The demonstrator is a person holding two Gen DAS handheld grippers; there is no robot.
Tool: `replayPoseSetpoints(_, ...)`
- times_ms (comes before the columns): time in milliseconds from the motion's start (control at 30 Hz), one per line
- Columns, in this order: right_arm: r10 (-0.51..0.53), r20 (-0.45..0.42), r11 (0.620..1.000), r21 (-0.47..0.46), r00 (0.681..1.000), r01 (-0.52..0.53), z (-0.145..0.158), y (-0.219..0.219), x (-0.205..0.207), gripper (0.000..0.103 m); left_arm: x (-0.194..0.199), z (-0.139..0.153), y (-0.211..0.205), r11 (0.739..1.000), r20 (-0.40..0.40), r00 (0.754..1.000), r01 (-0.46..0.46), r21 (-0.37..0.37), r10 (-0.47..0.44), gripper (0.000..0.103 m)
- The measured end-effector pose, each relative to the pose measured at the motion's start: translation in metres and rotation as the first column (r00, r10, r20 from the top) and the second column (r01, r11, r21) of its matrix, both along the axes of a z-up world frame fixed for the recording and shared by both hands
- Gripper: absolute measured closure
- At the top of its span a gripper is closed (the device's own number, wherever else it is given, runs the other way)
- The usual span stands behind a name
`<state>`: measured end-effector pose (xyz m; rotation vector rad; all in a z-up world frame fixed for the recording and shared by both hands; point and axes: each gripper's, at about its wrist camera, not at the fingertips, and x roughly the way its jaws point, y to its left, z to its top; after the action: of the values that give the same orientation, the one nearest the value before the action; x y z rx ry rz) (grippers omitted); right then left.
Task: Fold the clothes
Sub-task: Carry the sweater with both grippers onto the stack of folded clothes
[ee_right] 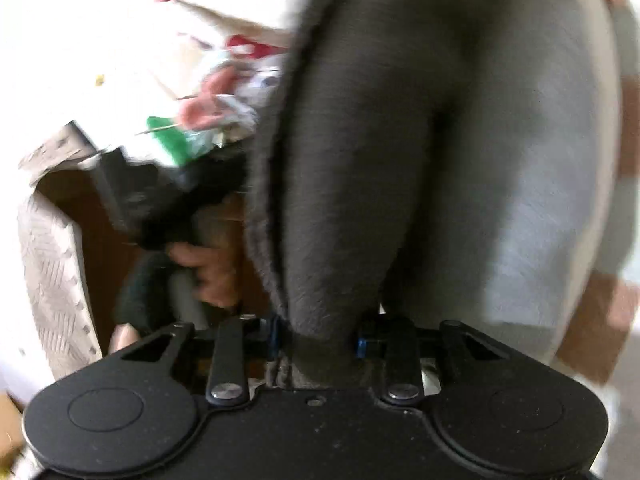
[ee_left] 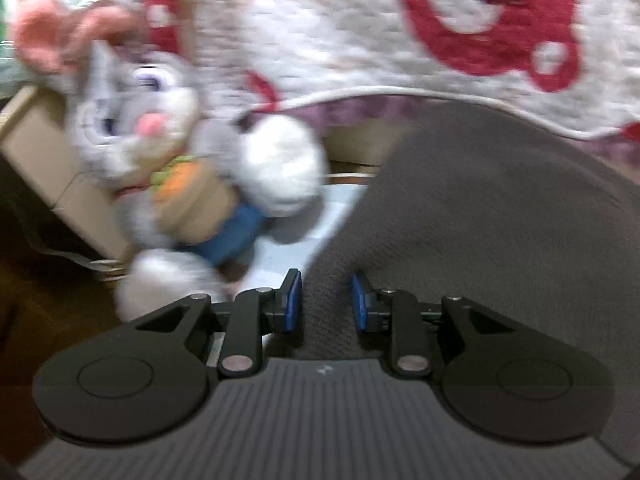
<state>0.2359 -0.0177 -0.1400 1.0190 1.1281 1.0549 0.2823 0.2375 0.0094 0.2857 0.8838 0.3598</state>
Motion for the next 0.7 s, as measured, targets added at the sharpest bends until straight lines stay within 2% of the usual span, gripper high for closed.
replayPoseSetpoints(33, 0.001, 0.068, 0.996, -0.088, 0.998, 0.005, -0.001, 0.004, -0.005, 0.063, -0.002, 0.002, -0.005, 0.997, 0.010, 1.000, -0.020, 0.080, 0.019, 0.075)
replayPoseSetpoints(67, 0.013, 0.132, 0.990, -0.144, 0.991, 0.006, 0.000, 0.008, -0.010, 0.061, -0.007, 0.006, -0.011, 0.994, 0.038, 0.999, 0.005, 0.107, -0.009, 0.074)
replayPoseSetpoints(100, 0.024, 0.179, 0.987, -0.162, 0.984, 0.005, 0.005, 0.009, -0.015, 0.056, -0.015, 0.011, -0.016, 0.993, 0.073, 0.996, 0.047, 0.105, -0.054, 0.074)
replayPoseSetpoints(167, 0.034, 0.246, 0.982, -0.190, 0.969, 0.014, 0.019, 0.008, -0.021, 0.051, -0.033, 0.020, -0.021, 0.995, 0.130, 0.986, 0.104, -0.007, -0.103, 0.073)
replayPoseSetpoints(233, 0.053, 0.321, 0.975, -0.222, 0.946, 0.021, 0.034, 0.003, -0.024, 0.047, -0.048, 0.017, -0.023, 0.980, 0.135, 0.983, 0.144, -0.136, -0.126, 0.072)
replayPoseSetpoints(267, 0.047, 0.331, 0.977, -0.214, 0.942, 0.027, 0.039, -0.006, -0.023, 0.046, -0.054, 0.012, -0.026, 0.969, 0.123, 0.981, 0.170, -0.182, -0.149, 0.072)
replayPoseSetpoints(333, 0.009, 0.323, 0.985, -0.169, 0.946, 0.048, 0.045, -0.030, -0.019, 0.039, -0.060, -0.007, -0.034, 0.960, 0.071, 0.978, 0.205, -0.193, -0.195, 0.070)
replayPoseSetpoints(400, -0.102, 0.296, 0.985, -0.103, 0.950, 0.138, 0.045, -0.066, -0.014, 0.038, -0.065, -0.027, -0.042, 0.955, 0.029, 0.974, 0.228, -0.189, -0.227, 0.069)
replayPoseSetpoints(500, -0.292, 0.198, 0.953, -0.018, 0.936, 0.301, 0.035, -0.113, 0.000, 0.024, -0.072, -0.043, -0.047, 0.956, 0.046, 0.971, 0.238, -0.172, -0.234, 0.069)
replayPoseSetpoints(533, -0.330, 0.158, 0.943, 0.007, 0.931, 0.333, 0.030, -0.121, 0.005, 0.020, -0.073, -0.046, -0.048, 0.957, 0.056, 0.971, 0.238, -0.168, -0.232, 0.069)
replayPoseSetpoints(633, -0.368, 0.044, 0.929, 0.052, 0.929, 0.365, 0.014, -0.126, 0.022, 0.019, -0.072, -0.044, -0.048, 0.955, 0.064, 0.974, 0.227, -0.192, -0.219, 0.069)
replayPoseSetpoints(700, -0.385, 0.002, 0.920, 0.075, 0.923, 0.384, 0.007, -0.118, 0.031, 0.019, -0.070, -0.042, -0.046, 0.952, 0.065, 0.975, 0.220, -0.212, -0.211, 0.069)
